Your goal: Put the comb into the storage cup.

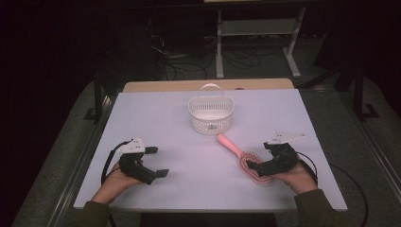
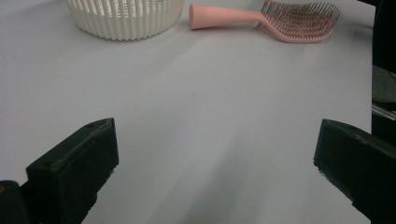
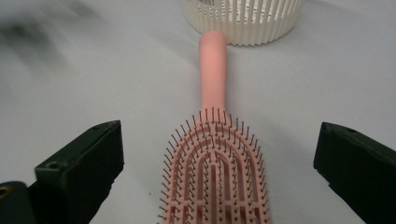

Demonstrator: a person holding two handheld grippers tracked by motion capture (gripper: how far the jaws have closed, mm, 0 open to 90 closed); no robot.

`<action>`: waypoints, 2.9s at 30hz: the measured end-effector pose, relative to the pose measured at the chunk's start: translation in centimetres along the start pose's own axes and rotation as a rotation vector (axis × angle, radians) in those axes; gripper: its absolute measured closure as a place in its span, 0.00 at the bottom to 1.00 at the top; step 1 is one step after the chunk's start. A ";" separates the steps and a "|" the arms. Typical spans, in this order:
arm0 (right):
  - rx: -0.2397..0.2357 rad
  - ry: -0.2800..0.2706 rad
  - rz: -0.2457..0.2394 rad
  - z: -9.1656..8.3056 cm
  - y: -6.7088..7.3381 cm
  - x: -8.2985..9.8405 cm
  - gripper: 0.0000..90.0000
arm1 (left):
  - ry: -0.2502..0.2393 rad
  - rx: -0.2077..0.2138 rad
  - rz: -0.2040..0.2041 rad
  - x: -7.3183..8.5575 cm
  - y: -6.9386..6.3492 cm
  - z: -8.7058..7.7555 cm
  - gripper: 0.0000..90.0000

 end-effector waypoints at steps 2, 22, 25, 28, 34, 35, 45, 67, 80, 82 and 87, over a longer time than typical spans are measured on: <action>0.001 0.003 -0.003 0.0 0.0 -0.1 0.02 | 0.000 0.001 0.001 0.0 -0.1 0.0 0.00; -0.012 0.045 -0.019 1.3 -1.0 -2.1 0.15 | -0.001 0.015 0.000 0.1 -0.1 0.1 0.00; -0.011 0.043 -0.009 1.3 -1.1 -2.3 0.16 | -0.002 0.016 0.000 0.1 -0.1 0.1 0.00; -0.010 0.046 -0.010 1.4 -1.3 -2.7 0.19 | -0.003 0.016 0.000 0.1 -0.1 0.1 0.00; -0.014 0.054 0.003 1.8 -1.6 -3.4 0.29 | -0.001 0.016 0.001 0.1 -0.1 0.1 0.00; -0.017 0.056 0.006 2.0 -1.8 -3.5 0.32 | -0.001 0.018 0.000 0.2 -0.2 0.1 0.00; -0.011 0.071 -0.005 2.5 -2.1 -4.1 0.49 | 0.001 0.016 -0.002 0.2 -0.2 0.1 0.00; -0.032 0.131 -0.048 4.8 -2.5 -5.8 0.99 | 0.000 0.013 0.000 0.2 -0.2 0.1 0.00; -0.032 0.165 -0.057 6.6 -3.2 -6.8 0.99 | -0.003 0.016 -0.001 0.2 -0.2 0.0 0.00; -0.033 0.174 -0.051 6.8 -3.3 -6.9 0.99 | -0.004 0.016 -0.001 0.2 -0.2 0.0 0.00; -0.037 0.194 -0.049 7.9 -3.5 -6.8 0.99 | -0.003 0.017 -0.001 0.2 -0.2 0.0 0.00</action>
Point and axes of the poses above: each handheld gripper's, and its own axes: z roughly forward along the jaws, x roughly out of its underside, y roughly to its left, the point moved 3 cm from there along z, roughly forward along the jaws, and after that the axes turned 9 degrees about -z, right-handed, at the moved point
